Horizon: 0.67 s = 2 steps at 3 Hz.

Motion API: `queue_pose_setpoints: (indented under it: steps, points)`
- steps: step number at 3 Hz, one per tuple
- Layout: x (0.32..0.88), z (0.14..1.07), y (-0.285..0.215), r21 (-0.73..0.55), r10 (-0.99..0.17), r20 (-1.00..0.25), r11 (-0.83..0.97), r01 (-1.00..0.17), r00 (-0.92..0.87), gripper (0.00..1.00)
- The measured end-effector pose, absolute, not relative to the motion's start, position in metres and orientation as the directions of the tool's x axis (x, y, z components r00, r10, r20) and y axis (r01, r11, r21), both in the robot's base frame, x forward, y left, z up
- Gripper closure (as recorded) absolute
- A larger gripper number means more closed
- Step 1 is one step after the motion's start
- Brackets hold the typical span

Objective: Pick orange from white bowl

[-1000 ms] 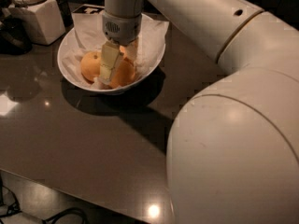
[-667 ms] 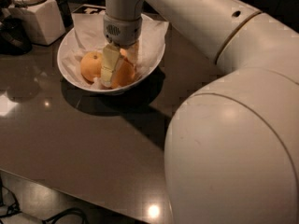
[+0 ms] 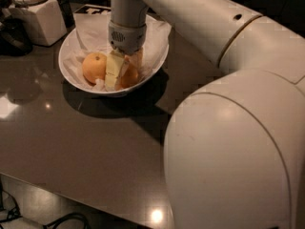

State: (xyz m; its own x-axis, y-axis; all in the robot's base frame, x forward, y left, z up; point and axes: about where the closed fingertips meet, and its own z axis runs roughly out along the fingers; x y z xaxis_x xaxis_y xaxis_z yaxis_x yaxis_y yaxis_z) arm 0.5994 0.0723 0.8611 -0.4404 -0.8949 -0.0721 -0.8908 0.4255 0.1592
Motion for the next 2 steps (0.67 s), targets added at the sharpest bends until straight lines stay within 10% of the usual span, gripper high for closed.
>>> queue_pose_setpoints:
  steps: [2]
  points:
    - [0.6015,0.8519,0.0703,0.179,-0.894,-0.063,0.427,-0.886,-0.443,0.58]
